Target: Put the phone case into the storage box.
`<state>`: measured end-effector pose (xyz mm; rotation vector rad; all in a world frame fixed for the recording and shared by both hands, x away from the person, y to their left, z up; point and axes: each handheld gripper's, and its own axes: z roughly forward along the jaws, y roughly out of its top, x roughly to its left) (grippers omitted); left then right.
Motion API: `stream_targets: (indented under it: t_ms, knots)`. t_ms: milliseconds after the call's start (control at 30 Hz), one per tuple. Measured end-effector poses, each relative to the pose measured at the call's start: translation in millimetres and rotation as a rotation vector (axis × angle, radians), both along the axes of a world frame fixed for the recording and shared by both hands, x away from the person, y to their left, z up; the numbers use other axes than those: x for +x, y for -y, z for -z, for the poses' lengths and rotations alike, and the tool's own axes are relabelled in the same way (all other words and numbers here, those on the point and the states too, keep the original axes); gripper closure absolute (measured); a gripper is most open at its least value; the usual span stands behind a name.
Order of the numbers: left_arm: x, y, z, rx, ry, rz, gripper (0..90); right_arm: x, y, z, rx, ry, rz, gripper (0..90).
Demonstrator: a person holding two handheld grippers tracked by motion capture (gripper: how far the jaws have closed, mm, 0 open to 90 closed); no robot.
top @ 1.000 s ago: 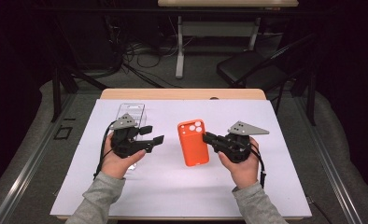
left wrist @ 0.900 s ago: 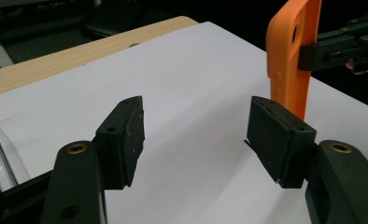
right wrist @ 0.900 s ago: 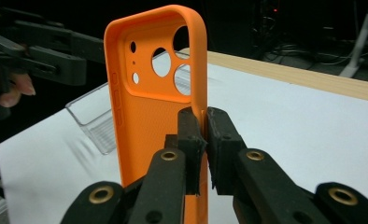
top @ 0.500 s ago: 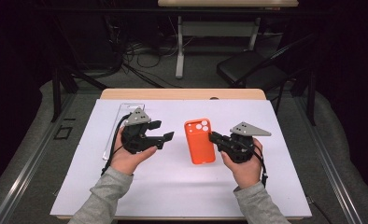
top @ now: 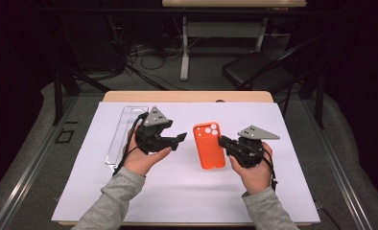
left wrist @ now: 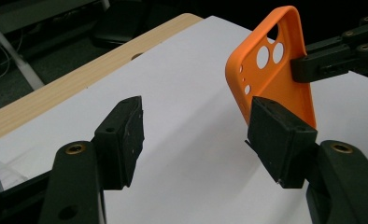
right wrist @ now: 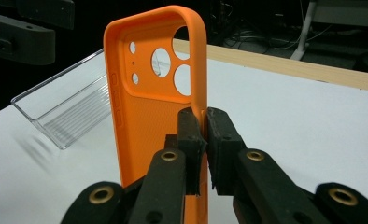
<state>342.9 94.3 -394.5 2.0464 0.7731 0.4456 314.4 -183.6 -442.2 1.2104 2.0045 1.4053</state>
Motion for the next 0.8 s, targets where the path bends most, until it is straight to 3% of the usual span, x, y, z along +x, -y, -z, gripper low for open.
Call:
stream_targets:
  t_ms: [400,800]
  knots:
    - [0.7,17.9,1.6,0.090,0.033,0.003,38.2,-1.8,-3.7,0.6,-0.047,-0.002,0.010,84.5]
    - [1.3,32.4,6.6,0.127,0.022,0.025,45.9,-1.6,-9.0,3.3,-0.066,-0.016,-0.002,84.5]
